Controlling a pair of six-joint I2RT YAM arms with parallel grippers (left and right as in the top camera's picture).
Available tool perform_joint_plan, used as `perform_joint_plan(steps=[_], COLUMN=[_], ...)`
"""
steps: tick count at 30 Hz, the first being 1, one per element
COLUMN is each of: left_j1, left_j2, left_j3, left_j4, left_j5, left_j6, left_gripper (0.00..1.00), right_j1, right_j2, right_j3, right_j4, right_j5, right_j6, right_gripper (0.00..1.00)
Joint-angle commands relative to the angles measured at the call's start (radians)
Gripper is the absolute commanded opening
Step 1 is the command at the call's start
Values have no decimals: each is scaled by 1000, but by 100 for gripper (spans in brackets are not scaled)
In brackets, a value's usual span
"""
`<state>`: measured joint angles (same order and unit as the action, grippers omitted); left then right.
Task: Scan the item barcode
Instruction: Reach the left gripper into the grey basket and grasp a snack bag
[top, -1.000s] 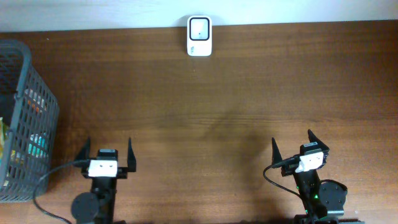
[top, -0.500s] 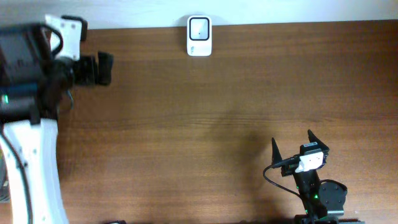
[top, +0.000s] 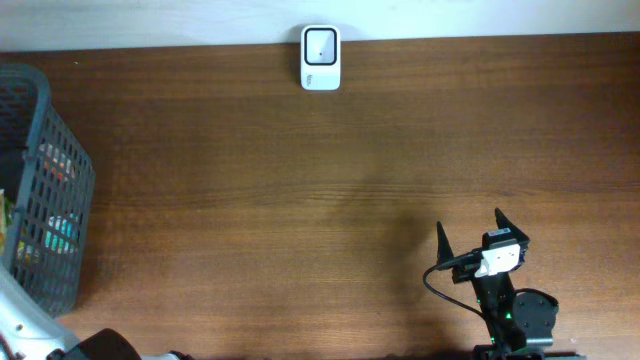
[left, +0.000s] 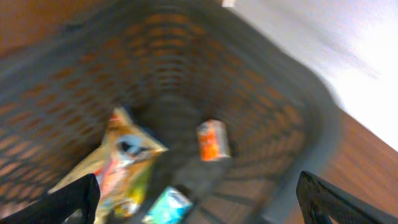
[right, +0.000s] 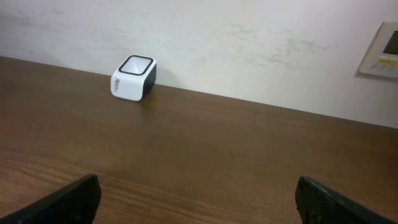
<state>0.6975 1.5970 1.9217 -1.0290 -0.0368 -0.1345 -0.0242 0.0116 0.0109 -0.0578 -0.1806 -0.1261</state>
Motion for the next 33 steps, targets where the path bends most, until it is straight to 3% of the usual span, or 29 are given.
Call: perform_joint_plan(steps=[1,4,9,17,22,24,25,30,33], left_j1=[66,94,96,124,136,137,138,138,139], left_j2=[29,102,251,409,449,456,456,481,483], left_j3=[-55,-165,-208,-221,-222,-222,-222,-225,-225], left_j4=[-10,9,24,37,68,68,69,75,99], left_j5=[-160,-171,-171,-243,-267,-295,-300,-309,-308], left_j6=[-37,-13,141,192,241,241,241,241,241], left_gripper=[99,99,99,80,76,62,60,57,61], right_j1=[6,6,6,6,6,6,6,6,6], right_j2=[-8,-8,-8,-8,-8,-8,-8,-8,-8], right_j3=[-5,-5,-5,-5,-5,-5,-5,-5,-5], right_j4=[-6,-6,-6,-6,-6,-6,-6,-6,-6], right_j5=[2,2,2,2,2,2,2,2,2], right_j6=[8,8,8,8,8,8,8,8,8], right_gripper=[99,99,99,99,99,99,99,99,99])
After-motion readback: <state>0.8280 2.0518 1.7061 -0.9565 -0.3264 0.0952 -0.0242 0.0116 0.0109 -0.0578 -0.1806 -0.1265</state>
